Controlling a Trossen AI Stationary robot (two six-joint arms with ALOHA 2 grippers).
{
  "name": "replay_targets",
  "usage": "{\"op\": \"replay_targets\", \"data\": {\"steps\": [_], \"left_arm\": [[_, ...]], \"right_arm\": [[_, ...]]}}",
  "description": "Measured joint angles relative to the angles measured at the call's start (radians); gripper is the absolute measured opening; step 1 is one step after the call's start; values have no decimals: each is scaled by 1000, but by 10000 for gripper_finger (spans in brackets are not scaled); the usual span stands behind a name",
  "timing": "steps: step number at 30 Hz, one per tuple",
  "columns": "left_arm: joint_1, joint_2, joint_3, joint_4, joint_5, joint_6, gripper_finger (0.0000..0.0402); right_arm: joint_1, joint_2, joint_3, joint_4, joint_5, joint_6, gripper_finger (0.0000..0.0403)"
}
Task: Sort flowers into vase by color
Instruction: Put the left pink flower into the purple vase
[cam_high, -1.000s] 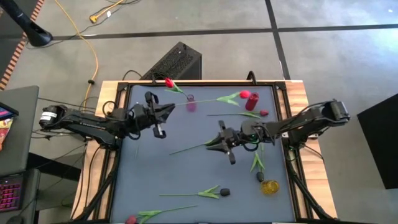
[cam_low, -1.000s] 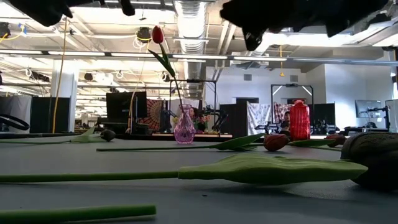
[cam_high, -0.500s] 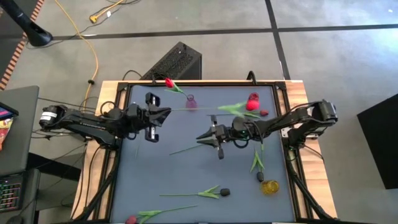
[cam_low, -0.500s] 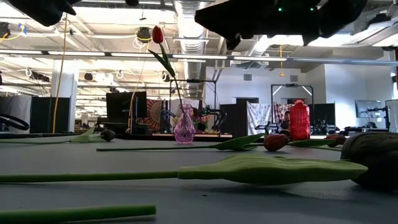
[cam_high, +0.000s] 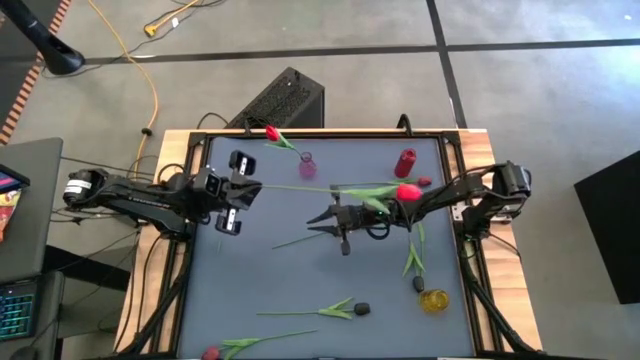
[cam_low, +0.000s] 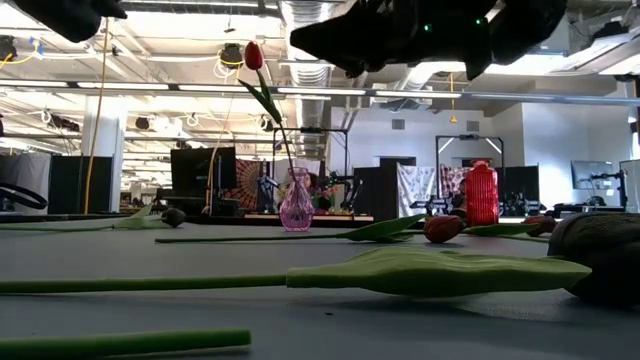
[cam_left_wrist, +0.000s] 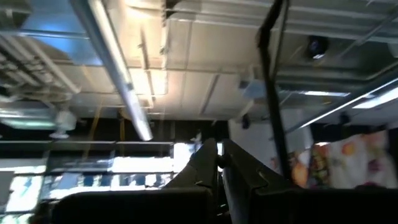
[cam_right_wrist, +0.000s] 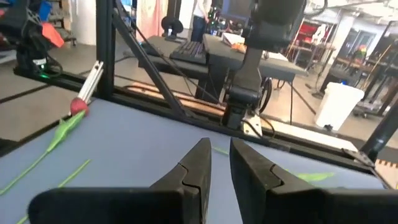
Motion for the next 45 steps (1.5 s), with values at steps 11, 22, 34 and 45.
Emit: {"op": "replay_targets", "data": {"steps": [11,22,34,45], "left_arm": [[0,0,0,29,145,-52,0],[0,0,0,27,200,-66,0],[0,0,0,-71,178,-48,0],[1,0,0,-171,53,-38,0]], "right_arm": [[-36,-3,30,25,1,-39,88],[-32,-4,30,111,22,-97,226],[-28,-13,39,370,-47,-105,295],[28,-13,114,400,-27,-253,294]]}}
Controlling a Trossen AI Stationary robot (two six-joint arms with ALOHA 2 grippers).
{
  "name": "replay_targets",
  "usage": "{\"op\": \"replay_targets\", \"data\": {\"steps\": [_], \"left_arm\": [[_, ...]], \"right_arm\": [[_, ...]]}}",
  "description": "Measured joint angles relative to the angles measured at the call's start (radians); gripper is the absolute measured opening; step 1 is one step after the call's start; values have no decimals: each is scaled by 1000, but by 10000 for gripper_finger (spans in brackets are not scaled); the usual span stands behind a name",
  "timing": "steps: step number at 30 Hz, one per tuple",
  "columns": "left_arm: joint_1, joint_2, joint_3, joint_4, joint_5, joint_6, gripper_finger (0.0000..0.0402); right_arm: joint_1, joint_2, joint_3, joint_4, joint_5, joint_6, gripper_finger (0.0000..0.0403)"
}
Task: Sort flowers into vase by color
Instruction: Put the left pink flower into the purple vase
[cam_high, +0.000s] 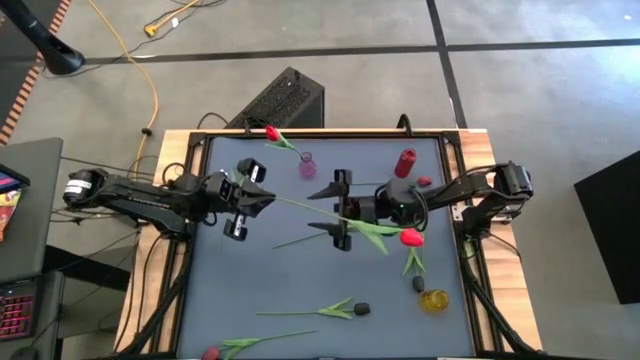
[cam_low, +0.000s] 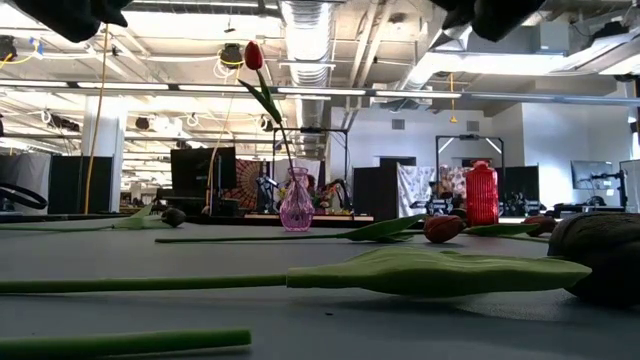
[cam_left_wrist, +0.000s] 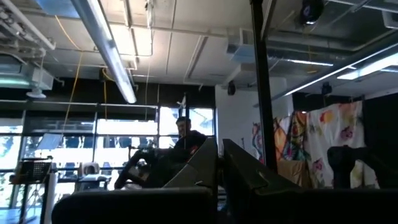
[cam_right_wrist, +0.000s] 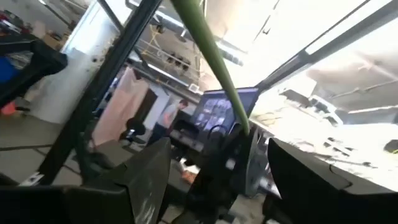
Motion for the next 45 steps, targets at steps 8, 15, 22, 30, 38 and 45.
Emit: {"op": "replay_targets", "data": {"steps": [8,15,22,30,38,45], "left_arm": [[0,0,0,-13,-5,-2,0],[0,0,0,-31,-73,-13,0],[0,0,0,-32,-78,-13,0],[0,0,0,-30,-106,-22,0],[0,0,0,-30,-139,-34,0],[0,0,0,-33,-147,24,34]], "right_arm": [[10,0,26,-2,58,-53,290],[9,0,53,-2,62,-53,285],[9,1,57,0,62,-53,244],[8,2,57,7,82,-53,141],[8,2,57,19,82,-61,51],[4,-12,57,-35,88,-34,25]]}}
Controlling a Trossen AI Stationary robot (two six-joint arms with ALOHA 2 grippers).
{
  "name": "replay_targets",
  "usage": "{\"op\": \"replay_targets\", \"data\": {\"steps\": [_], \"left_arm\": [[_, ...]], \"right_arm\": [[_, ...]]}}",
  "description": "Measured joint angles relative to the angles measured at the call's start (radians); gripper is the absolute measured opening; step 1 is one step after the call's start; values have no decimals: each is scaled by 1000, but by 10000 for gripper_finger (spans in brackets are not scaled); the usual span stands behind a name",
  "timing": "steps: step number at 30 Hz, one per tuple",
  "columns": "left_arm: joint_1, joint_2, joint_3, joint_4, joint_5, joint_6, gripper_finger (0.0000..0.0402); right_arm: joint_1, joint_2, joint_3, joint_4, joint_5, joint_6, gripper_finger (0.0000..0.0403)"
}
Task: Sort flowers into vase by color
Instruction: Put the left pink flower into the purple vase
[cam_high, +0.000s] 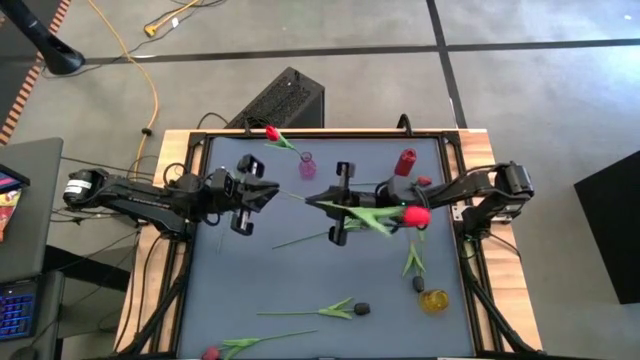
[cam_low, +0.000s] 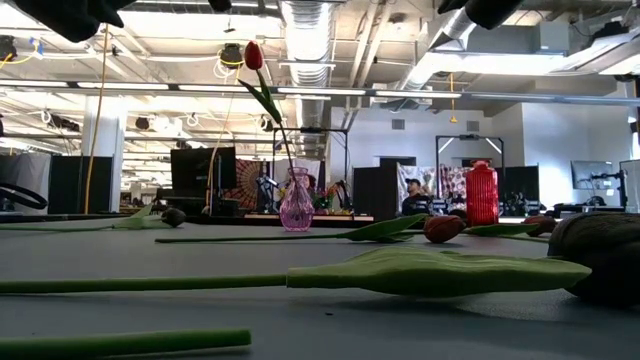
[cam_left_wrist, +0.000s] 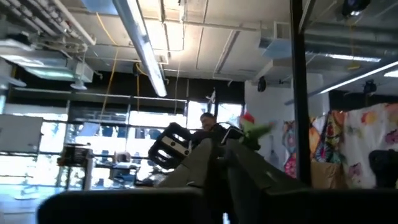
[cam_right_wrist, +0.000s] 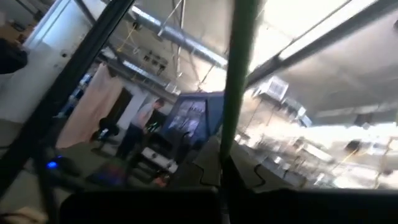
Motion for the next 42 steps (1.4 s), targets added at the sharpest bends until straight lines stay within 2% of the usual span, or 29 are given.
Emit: {"op": "replay_targets", "data": {"steps": [5,9,13,16,23,29,36,42], "left_arm": [[0,-60,0,-53,-41,82,98],[0,-134,0,-213,-120,123,139],[0,-188,0,-405,-149,104,159],[0,-188,0,-523,-142,75,162],[-1,-145,0,-737,-114,18,156],[-1,-96,0,-825,-133,-18,155],[-2,-67,0,-829,-133,-19,155],[-2,-67,0,-823,-152,13,155]], "right_arm": [[-34,-95,0,-271,34,93,25],[-89,-204,0,-499,122,144,25],[-210,-280,0,-681,150,273,25],[-330,-290,0,-757,122,409,25],[-545,-174,15,-796,-128,590,25],[-613,-21,144,-896,-264,600,25],[-616,107,294,-1109,-273,522,25],[-616,123,310,-1116,-268,497,28]]}}
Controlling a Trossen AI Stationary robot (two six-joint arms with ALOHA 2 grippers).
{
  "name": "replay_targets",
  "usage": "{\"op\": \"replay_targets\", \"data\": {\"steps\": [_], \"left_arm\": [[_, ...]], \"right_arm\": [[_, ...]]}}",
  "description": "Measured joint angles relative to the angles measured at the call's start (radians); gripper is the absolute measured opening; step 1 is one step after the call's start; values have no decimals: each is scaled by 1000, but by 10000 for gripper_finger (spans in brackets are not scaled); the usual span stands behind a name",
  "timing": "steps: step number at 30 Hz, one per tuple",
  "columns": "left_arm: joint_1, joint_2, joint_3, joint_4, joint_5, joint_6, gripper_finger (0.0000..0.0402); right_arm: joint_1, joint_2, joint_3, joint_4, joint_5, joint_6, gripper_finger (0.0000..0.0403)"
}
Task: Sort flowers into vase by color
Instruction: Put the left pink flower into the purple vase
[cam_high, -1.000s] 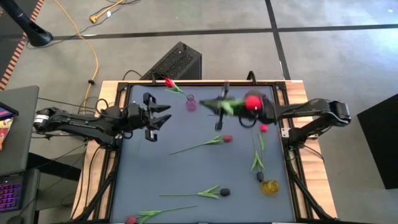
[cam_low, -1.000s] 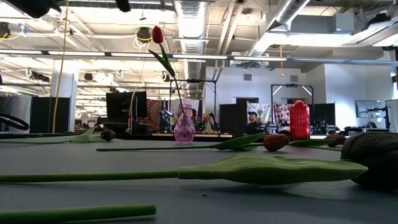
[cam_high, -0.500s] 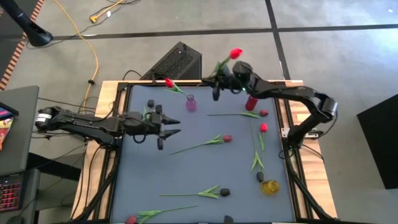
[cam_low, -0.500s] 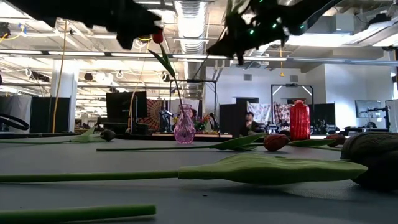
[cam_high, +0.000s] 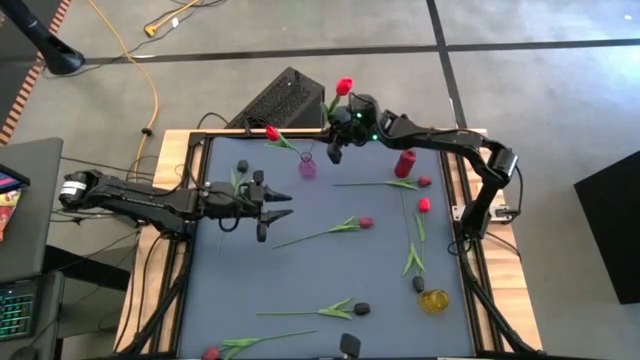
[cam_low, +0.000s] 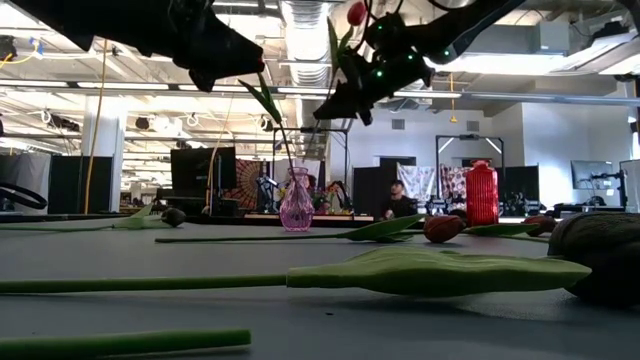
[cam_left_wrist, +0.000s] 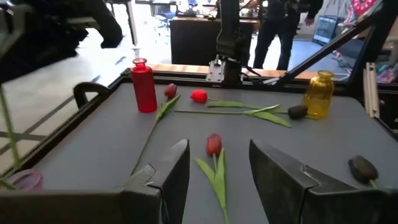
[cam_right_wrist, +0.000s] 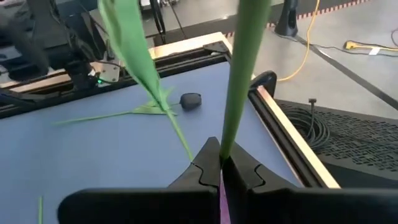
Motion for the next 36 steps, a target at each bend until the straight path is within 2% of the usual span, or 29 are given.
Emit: {"op": "replay_targets", "data": {"steps": [14,22,29,36], "left_arm": [[4,0,0,5,-16,-3,155],[4,0,0,5,-16,-6,155],[4,0,0,5,-16,-5,155],[4,0,0,5,-16,-4,155]], "right_arm": [[15,0,-1,1,7,0,28],[21,62,-2,21,7,7,28],[19,64,-2,21,8,8,30],[20,64,-2,21,2,3,58]]}}
